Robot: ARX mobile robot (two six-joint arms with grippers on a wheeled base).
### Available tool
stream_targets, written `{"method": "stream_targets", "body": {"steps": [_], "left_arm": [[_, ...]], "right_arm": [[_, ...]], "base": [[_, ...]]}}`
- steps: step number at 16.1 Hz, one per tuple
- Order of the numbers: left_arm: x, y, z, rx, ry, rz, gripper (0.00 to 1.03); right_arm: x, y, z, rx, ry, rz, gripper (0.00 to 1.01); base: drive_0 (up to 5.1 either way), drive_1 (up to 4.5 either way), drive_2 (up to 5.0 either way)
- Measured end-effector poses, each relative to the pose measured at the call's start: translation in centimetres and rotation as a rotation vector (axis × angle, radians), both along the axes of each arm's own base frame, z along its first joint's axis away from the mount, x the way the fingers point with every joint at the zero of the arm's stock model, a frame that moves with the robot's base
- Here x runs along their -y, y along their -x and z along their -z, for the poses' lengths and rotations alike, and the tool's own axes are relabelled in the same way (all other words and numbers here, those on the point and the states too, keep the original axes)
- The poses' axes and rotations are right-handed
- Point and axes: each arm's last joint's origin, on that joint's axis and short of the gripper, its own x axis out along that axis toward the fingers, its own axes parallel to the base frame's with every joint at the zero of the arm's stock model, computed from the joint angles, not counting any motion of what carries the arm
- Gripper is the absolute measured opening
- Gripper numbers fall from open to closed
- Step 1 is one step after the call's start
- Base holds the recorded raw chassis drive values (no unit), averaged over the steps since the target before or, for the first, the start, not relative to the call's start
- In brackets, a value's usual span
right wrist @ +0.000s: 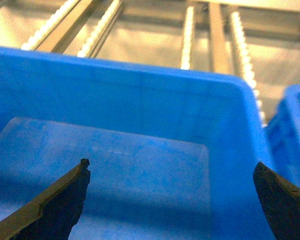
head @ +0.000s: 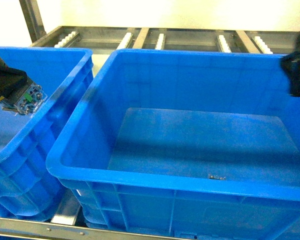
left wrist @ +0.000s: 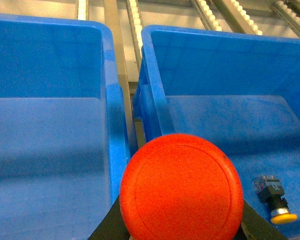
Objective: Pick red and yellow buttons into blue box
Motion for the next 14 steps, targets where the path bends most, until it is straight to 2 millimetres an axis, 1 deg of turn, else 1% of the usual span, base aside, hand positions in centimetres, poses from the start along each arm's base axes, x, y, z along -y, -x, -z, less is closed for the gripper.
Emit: {"method": "stream_targets", "body": {"steps": [2, 4, 6, 7, 8, 9, 14], "left_arm": [[0.0, 0.0, 0.0, 0.0, 0.0, 0.0, 0.24], [0.0, 0.0, 0.0, 0.0, 0.0, 0.0, 0.24], [0.0, 0.0, 0.0, 0.0, 0.0, 0.0, 0.24], [0.0, 0.0, 0.0, 0.0, 0.0, 0.0, 0.24], [0.0, 0.0, 0.0, 0.0, 0.0, 0.0, 0.24], [0.0, 0.0, 0.0, 0.0, 0.0, 0.0, 0.24], [0.2, -0.2, 0.0, -0.004, 0.002, 0.013, 0.24]], "right_arm": [[2.3, 4.2, -0.8, 0.058, -0.012, 0.073, 0.98], [3.9, 7.9, -0.9, 0.122, -0.036, 0.119, 0.98], [4.8, 11.0, -0.6, 0.134, -0.081, 0.161, 0.98], [4.8, 12.1, -0.9, 0.155, -0.087, 0.175, 0.98], [4.4, 13.0, -1.5, 0.191, -0.092, 0.165, 0.98], [4.3, 13.2, -1.7, 0.215, -0.096, 0.155, 0.98], [4.2, 13.1, -1.4, 0.194, -0.092, 0.159, 0.98]], "base": [[0.0, 0.0, 0.0], [0.0, 0.0, 0.0], [0.0, 0.0, 0.0], [0.0, 0.0, 0.0], [0.0, 0.0, 0.0], [0.0, 0.0, 0.0], [0.0, 0.0, 0.0]]}}
